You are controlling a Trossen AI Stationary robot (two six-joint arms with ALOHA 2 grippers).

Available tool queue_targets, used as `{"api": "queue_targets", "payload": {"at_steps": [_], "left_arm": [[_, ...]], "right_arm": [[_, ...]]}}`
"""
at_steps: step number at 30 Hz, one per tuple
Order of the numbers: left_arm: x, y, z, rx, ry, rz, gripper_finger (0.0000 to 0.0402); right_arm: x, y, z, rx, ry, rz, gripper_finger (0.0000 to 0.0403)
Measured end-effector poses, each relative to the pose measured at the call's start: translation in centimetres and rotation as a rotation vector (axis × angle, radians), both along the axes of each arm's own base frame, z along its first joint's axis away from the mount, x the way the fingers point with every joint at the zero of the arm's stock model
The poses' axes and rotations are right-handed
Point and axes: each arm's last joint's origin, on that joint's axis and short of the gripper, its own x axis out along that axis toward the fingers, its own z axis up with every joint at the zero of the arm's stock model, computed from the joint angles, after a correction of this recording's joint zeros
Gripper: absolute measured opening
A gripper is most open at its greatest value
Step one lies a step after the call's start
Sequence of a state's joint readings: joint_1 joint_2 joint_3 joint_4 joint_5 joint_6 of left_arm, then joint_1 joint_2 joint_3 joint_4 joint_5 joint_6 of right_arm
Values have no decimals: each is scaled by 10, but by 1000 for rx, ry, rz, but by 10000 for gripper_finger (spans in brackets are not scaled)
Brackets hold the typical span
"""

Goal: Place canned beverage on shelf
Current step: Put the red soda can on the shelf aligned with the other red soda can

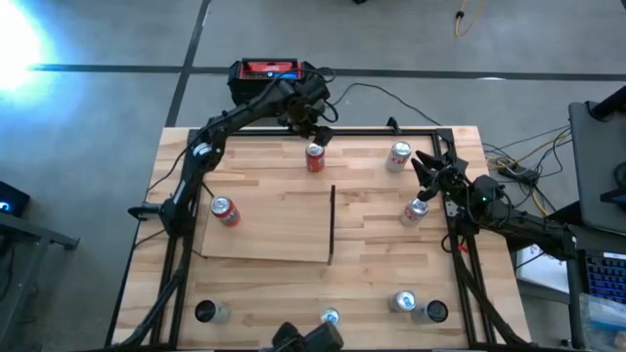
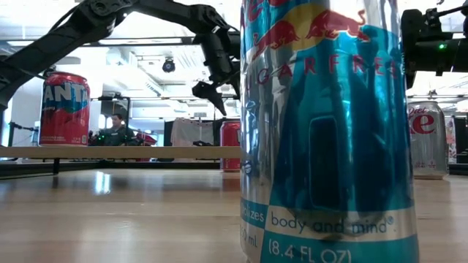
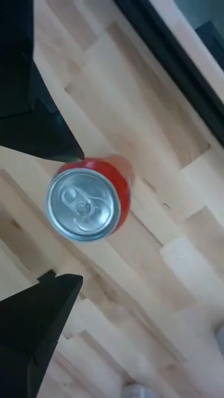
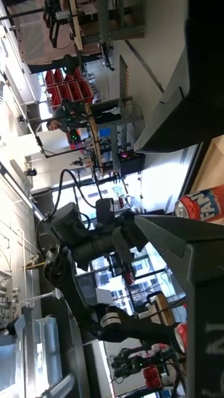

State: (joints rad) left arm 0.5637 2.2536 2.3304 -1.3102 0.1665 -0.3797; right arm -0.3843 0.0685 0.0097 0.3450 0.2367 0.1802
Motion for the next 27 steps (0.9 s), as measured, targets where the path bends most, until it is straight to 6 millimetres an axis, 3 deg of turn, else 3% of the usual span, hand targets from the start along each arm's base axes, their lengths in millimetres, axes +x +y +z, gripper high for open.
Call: {"api": "queue_targets", "payload": {"at_steps": [11, 27], "left_arm": [[14, 9, -26, -33, -12, 21, 294], [9, 12, -30, 6, 64, -6, 294]], "right_arm": [[0, 0, 0, 0, -1, 0, 157], [0, 0, 0, 0, 0, 0, 157]]}}
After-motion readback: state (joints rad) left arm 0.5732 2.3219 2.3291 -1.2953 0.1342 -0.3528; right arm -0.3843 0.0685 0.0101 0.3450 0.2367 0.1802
